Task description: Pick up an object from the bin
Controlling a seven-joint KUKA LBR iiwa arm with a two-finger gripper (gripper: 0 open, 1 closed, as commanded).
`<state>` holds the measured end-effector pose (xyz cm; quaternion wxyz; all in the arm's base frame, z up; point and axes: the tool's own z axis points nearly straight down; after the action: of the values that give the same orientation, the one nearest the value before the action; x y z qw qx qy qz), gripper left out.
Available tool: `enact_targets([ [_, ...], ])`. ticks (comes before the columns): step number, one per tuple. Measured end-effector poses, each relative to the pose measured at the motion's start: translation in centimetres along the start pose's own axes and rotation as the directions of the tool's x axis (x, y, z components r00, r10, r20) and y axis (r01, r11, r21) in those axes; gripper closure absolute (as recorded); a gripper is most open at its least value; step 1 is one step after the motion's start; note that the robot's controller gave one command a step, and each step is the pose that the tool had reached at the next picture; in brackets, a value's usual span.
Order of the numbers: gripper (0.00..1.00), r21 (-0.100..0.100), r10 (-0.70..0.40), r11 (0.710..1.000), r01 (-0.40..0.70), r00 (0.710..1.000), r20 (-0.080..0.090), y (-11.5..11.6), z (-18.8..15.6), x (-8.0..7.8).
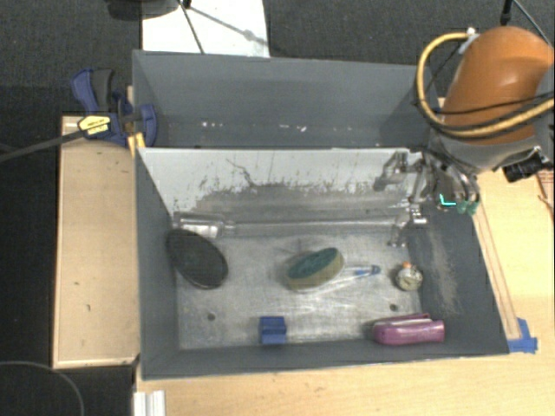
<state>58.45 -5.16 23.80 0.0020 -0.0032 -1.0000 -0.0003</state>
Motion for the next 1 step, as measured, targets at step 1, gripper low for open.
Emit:
enact_targets([
  [1, 0.00, 0.003, -0.263, 0.965, 0.263, 0.965, 0.009, 8.60, 16.70, 1.94],
])
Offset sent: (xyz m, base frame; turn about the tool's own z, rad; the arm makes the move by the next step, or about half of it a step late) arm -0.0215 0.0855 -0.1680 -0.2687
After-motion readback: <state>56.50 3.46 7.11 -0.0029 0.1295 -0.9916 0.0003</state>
